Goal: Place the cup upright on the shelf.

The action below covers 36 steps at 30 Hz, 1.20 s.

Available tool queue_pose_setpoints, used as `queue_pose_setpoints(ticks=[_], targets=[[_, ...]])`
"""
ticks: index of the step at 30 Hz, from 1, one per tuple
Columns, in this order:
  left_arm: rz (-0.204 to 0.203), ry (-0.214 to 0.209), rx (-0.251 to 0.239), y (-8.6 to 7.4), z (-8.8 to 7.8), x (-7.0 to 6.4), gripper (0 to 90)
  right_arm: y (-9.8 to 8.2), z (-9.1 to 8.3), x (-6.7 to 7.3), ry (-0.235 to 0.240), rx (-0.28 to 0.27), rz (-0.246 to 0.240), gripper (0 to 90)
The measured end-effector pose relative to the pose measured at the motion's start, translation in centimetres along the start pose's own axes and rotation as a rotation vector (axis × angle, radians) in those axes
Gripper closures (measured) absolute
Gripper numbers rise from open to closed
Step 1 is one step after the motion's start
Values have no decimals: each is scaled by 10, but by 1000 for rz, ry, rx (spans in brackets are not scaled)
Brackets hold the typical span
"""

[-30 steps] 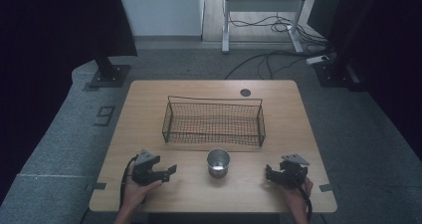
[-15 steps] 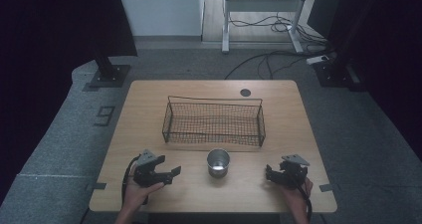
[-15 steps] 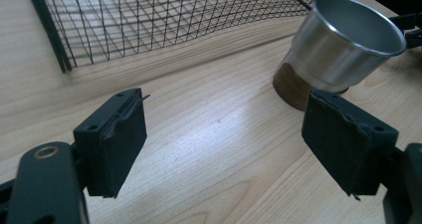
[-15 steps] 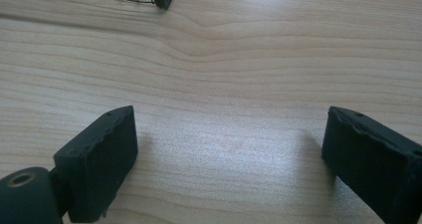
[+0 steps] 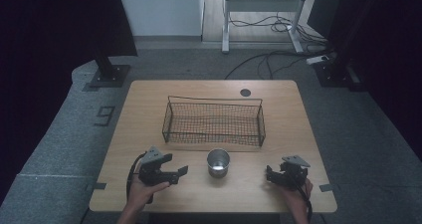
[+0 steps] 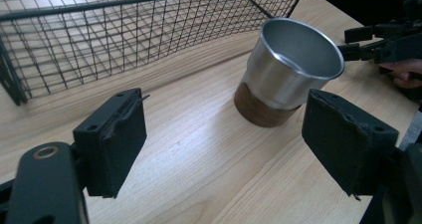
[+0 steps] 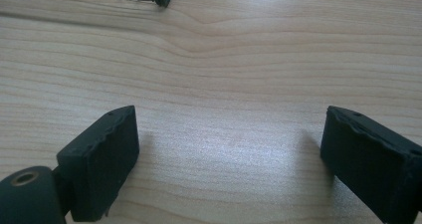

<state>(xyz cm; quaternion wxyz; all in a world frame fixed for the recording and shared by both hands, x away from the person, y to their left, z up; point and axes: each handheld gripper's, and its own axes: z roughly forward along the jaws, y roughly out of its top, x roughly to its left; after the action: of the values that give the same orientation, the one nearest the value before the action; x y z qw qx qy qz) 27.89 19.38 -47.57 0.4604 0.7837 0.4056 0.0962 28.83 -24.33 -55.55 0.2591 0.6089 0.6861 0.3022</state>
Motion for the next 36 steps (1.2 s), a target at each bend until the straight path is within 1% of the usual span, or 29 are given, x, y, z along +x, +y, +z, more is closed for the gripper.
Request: queue_pose_setpoints(ticks=[7,17,18,23,24,32,36], targets=[[16,-8,5,7,2,-5,177,0,0,0,-3,1,3,78],[33,-32,7,15,7,-15,176,0,0,0,-3,1,3,78],[34,-43,4,16,9,-18,174,0,0,0,-3,1,3,78],[42,-50,14,18,14,-23,168,0,0,0,-3,1,2,77],[43,-64,15,19,16,-25,168,0,0,0,-3,1,3,78],[52,-72,18,22,25,-32,149,0,0,0,-4,1,3,77],[68,-80,30,22,30,-36,134,0,0,0,-4,1,4,77]])
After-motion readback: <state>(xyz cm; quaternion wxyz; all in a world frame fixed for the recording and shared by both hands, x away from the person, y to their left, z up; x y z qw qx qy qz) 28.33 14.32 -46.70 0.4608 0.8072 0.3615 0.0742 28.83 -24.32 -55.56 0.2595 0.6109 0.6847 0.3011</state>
